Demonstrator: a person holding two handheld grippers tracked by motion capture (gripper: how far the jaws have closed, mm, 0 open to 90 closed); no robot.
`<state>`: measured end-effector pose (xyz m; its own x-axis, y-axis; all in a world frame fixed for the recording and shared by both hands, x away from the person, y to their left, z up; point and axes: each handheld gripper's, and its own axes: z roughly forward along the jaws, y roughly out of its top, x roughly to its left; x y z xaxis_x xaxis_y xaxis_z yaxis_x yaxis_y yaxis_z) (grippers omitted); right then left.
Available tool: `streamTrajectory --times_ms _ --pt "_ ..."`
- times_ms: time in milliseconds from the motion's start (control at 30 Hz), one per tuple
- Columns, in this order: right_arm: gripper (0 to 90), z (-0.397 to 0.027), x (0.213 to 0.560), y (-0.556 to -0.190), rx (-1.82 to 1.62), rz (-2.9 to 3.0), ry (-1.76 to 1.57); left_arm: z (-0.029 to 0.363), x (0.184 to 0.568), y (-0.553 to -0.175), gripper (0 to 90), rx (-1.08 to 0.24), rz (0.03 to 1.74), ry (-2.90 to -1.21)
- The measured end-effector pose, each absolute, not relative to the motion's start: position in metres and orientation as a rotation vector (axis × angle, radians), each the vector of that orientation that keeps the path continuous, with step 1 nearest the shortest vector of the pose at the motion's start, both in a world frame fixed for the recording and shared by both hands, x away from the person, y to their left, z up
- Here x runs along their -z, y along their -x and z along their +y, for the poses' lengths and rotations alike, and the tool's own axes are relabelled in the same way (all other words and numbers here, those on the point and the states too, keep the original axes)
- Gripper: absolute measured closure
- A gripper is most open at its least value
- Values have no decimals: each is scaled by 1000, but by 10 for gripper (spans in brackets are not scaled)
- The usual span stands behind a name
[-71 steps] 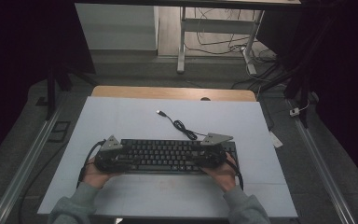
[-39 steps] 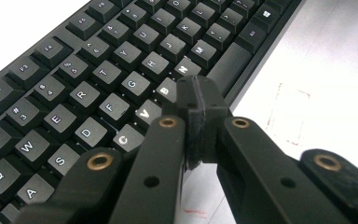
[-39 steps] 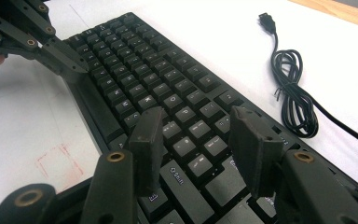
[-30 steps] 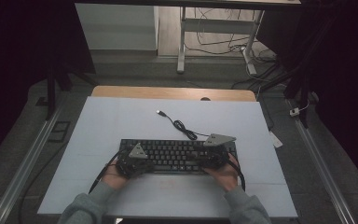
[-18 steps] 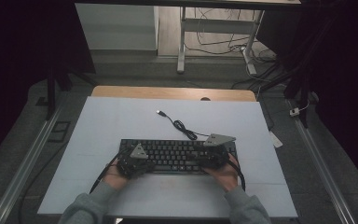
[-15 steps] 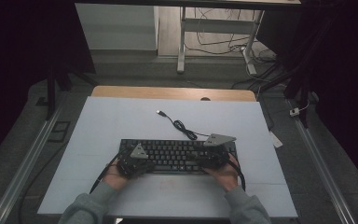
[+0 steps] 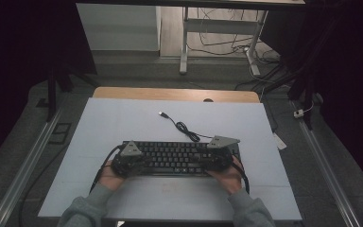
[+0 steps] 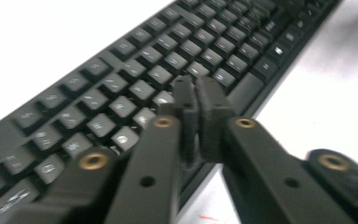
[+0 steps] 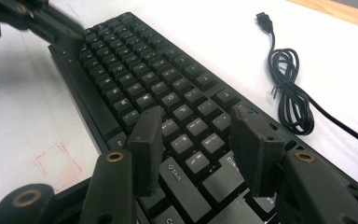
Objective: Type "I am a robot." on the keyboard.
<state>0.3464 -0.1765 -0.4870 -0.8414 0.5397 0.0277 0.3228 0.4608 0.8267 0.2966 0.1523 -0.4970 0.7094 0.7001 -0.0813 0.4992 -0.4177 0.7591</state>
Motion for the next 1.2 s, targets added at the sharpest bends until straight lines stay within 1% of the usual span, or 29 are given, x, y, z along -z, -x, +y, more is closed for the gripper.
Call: streamTrajectory --times_ms 67,167,200,367,500,733,1200 --pt "542 -177 488 -346 -1325 2474 -744 158 495 -297 722 -316 929 -2076" --pt "540 -179 488 -346 -1328 2474 -745 163 493 -297 585 -320 965 -2038" --pt "539 -179 488 -345 -1335 2471 -743 164 493 -297 554 -323 972 -2030" --pt "534 -182 489 -345 -1341 2465 -752 168 491 -297 482 -324 995 -2008" --pt "531 -183 488 -344 -1324 2472 -745 171 490 -299 444 -324 1013 -2005" --pt "529 -182 488 -343 -1327 2476 -734 177 488 -299 415 -332 1046 -1990" --pt "528 -182 488 -342 -1326 2476 -729 179 485 -301 407 -337 1054 -1993"
